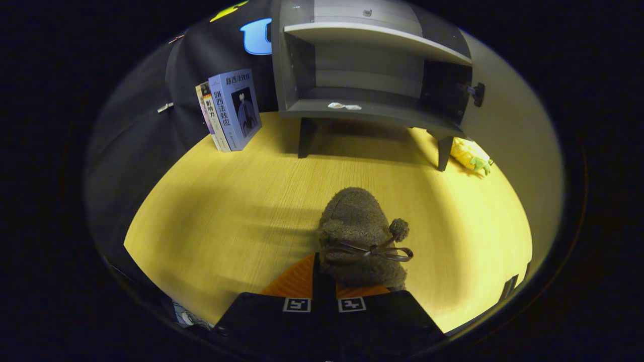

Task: Open the shoe cabinet door, grab the shoes and put them into the shoe cabinet, then close the shoe cabinet door.

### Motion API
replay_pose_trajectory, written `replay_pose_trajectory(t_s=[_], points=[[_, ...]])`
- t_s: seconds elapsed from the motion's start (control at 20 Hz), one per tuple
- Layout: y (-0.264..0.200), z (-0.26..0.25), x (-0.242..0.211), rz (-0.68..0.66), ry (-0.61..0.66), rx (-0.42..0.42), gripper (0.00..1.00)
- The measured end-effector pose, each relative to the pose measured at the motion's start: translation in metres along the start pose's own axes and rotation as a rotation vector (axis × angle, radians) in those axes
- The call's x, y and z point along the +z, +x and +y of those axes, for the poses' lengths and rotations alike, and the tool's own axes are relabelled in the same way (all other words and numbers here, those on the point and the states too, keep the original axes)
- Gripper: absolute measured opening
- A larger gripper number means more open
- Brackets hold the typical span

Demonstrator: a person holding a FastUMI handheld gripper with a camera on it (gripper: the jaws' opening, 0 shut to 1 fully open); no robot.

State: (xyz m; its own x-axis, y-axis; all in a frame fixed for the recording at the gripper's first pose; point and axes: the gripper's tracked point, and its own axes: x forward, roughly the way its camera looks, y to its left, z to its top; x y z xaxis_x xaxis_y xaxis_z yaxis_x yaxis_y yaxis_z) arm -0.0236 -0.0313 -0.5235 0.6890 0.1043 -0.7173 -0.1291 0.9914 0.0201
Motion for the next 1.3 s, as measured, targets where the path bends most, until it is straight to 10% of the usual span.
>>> replay_pose_trajectory(t_s=[0.65, 1.3], points=[[-0.187, -0.068, 0.129, -0.226, -0.036, 0.065, 0.05], [-0.240, -0.072, 0.270, -0.369, -0.029, 0.064, 0.05]])
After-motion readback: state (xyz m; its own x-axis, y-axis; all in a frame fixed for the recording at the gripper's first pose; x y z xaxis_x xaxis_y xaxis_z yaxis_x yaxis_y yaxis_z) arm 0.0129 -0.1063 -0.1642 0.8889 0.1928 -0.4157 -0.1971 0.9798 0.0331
